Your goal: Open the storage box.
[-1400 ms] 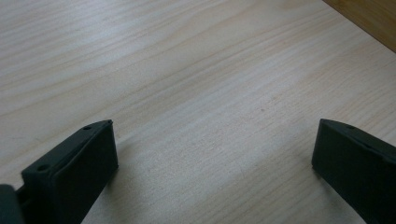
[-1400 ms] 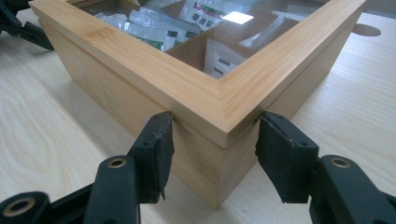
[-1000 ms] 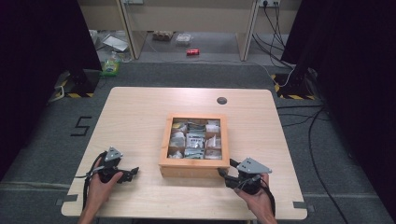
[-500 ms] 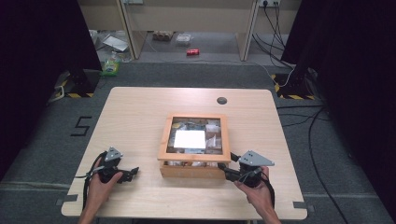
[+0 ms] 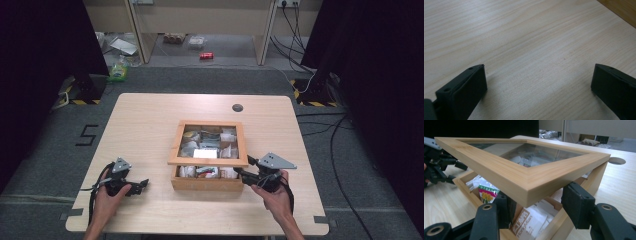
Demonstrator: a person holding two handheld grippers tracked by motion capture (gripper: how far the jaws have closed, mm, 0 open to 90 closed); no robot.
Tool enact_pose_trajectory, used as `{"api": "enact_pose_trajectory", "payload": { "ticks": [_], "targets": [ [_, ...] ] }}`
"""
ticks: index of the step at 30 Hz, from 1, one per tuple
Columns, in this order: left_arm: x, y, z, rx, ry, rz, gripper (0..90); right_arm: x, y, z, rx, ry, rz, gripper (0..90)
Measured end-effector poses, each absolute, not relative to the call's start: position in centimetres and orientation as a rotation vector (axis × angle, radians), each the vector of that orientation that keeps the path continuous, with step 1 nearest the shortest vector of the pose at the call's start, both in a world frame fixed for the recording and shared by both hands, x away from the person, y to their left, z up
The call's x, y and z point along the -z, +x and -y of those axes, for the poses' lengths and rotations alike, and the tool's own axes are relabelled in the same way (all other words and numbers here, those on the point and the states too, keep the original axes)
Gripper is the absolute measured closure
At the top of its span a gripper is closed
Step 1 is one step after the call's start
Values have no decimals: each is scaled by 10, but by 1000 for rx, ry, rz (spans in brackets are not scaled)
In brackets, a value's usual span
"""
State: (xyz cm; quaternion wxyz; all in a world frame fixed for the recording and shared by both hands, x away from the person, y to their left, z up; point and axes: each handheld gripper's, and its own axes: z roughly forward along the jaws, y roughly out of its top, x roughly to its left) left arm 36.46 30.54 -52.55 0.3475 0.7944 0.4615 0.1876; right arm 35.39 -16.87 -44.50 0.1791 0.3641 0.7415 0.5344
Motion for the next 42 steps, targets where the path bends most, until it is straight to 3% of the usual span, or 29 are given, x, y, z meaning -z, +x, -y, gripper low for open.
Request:
{"api": "enact_pose_trajectory", "payload": {
  "ticks": [42],
  "targets": [
    [526, 365, -305, -487, 2060, -1197, 0, 417, 402, 156, -1618, 1032, -1975, 486]
  ]
}}
